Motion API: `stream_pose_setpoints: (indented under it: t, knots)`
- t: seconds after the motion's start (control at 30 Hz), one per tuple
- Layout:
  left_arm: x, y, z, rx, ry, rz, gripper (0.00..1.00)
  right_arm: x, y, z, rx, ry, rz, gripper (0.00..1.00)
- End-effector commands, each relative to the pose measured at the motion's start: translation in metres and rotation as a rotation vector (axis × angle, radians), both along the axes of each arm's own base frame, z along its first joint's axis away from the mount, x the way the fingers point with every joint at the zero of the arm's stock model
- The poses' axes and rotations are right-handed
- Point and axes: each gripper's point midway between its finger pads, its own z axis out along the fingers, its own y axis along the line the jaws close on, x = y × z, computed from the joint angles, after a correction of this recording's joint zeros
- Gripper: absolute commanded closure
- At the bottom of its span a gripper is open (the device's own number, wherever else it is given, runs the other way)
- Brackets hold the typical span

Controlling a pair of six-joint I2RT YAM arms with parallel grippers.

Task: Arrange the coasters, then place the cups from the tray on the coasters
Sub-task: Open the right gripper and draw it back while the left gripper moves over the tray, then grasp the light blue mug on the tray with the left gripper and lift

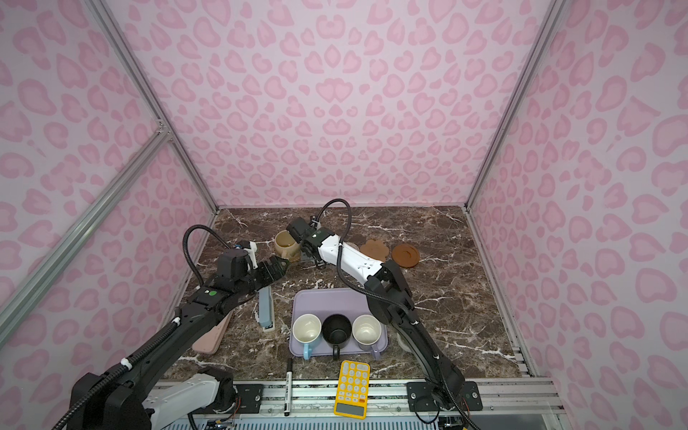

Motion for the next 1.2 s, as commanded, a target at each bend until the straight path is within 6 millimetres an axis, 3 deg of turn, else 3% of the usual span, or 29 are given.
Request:
stream_pose_setpoints:
  t: [0.0, 0.07, 0.2, 0.27, 0.47, 0.7, 0.93, 1.17]
  knots:
    - [0.001, 0.000, 0.007, -0.003, -0.016, 0.002, 0.04, -0.001, -0.005, 0.005, -0.020, 0.000, 0.008, 0.62]
    - [-0.003, -0.002, 0.010, -0.010, -0.010, -0.014, 0.04, -0.004, -0.005, 0.011, -0.019, 0.001, 0.018, 0.58]
    - [-0.017, -0.005, 0.016, 0.010, 0.013, -0.061, 0.04, -0.015, -0.009, 0.029, 0.004, -0.014, 0.046, 0.33]
    - [-0.027, -0.008, 0.020, 0.028, 0.019, -0.089, 0.04, -0.023, -0.012, 0.040, 0.041, -0.023, 0.057, 0.27]
    - [-0.063, -0.019, 0.029, 0.056, 0.015, -0.161, 0.04, -0.050, -0.029, 0.072, 0.094, -0.076, 0.102, 0.19]
    - [-0.106, -0.033, 0.025, 0.173, 0.080, -0.266, 0.04, -0.089, -0.061, 0.111, 0.100, -0.164, 0.159, 0.07]
    - [-0.153, -0.052, -0.001, 0.239, 0.189, -0.412, 0.04, -0.136, -0.091, 0.124, 0.190, -0.189, 0.249, 0.06]
    - [-0.188, -0.072, -0.026, 0.294, 0.259, -0.522, 0.04, -0.161, -0.115, 0.122, 0.222, -0.255, 0.306, 0.06]
